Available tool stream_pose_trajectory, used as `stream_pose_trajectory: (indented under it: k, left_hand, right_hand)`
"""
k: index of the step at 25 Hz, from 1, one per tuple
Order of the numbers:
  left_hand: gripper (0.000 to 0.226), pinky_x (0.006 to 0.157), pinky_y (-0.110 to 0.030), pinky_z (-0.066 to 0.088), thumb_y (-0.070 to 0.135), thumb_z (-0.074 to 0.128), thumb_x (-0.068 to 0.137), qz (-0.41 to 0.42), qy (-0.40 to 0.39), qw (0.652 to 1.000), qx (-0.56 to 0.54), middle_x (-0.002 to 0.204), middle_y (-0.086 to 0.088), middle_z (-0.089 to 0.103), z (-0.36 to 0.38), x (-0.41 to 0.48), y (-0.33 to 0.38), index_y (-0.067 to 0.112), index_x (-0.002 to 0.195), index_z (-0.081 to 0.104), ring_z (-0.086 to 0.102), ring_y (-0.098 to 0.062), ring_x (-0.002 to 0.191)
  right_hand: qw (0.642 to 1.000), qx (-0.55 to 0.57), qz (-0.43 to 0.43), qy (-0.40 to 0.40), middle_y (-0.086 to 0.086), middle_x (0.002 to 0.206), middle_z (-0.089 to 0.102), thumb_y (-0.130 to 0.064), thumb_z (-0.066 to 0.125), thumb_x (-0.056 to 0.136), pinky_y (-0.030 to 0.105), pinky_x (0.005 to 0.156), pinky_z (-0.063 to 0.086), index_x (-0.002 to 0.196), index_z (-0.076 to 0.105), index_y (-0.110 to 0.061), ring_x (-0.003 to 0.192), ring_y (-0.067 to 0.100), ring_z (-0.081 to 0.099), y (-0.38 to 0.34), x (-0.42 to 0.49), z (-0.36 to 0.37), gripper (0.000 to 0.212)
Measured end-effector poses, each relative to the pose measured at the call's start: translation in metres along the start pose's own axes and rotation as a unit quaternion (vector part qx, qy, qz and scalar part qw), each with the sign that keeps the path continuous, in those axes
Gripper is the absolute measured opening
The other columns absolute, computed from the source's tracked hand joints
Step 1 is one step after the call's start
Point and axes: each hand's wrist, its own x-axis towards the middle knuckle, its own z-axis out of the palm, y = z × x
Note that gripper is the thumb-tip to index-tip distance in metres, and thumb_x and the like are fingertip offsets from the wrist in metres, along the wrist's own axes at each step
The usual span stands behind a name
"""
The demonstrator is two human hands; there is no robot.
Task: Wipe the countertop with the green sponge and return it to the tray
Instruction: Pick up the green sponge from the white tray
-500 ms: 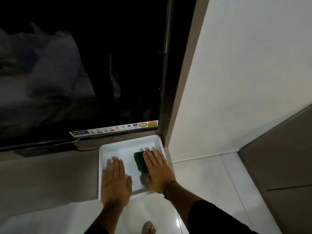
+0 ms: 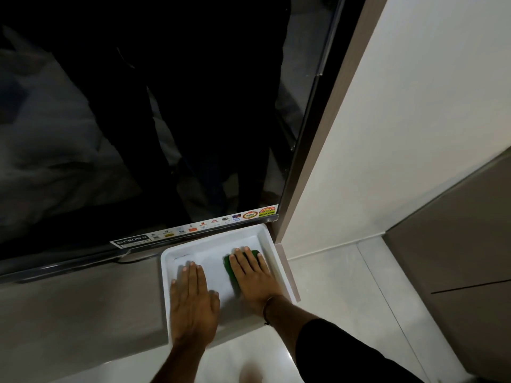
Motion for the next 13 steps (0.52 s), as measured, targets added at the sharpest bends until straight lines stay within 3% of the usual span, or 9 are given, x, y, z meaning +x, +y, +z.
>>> stream_pose_trajectory:
  k: [5,9,13]
  left_hand:
    - [0.077,0.123,-0.067,0.027,0.046,0.019,0.100,0.011,-0.006,1.000,0.011,0.167,-0.030,0.022,-0.007,0.000,0.006,-0.006,0.156,0.026,0.017,-0.045,0.156]
    - [0.094,0.125,-0.063,0.024,0.059,-0.014,0.097,0.024,0.002,0.999,0.042,0.168,-0.027,0.019,-0.026,-0.009,0.029,-0.003,0.157,0.023,0.014,-0.042,0.157]
    - [0.093,0.125,-0.060,0.021,0.061,-0.010,0.099,0.076,-0.002,0.996,0.050,0.164,-0.025,0.030,-0.039,-0.013,0.087,-0.001,0.156,0.030,0.025,-0.043,0.153]
  right_hand:
    - [1.000,0.001,-0.017,0.024,0.010,0.172,0.002,-0.022,0.055,0.104,0.045,0.120,-0.010,0.162,0.000,-0.017,0.153,0.029,-0.015,0.002,-0.009,-0.002,0.081]
    - [0.995,0.016,-0.057,0.084,0.010,0.172,0.007,-0.022,0.055,0.103,0.045,0.123,-0.005,0.162,0.006,-0.017,0.157,0.032,-0.001,0.002,-0.033,-0.038,0.077]
    - [0.986,0.012,-0.051,0.158,0.012,0.169,0.021,-0.013,0.061,0.099,0.048,0.125,0.009,0.161,0.017,-0.014,0.156,0.034,0.012,0.033,-0.082,-0.074,0.076]
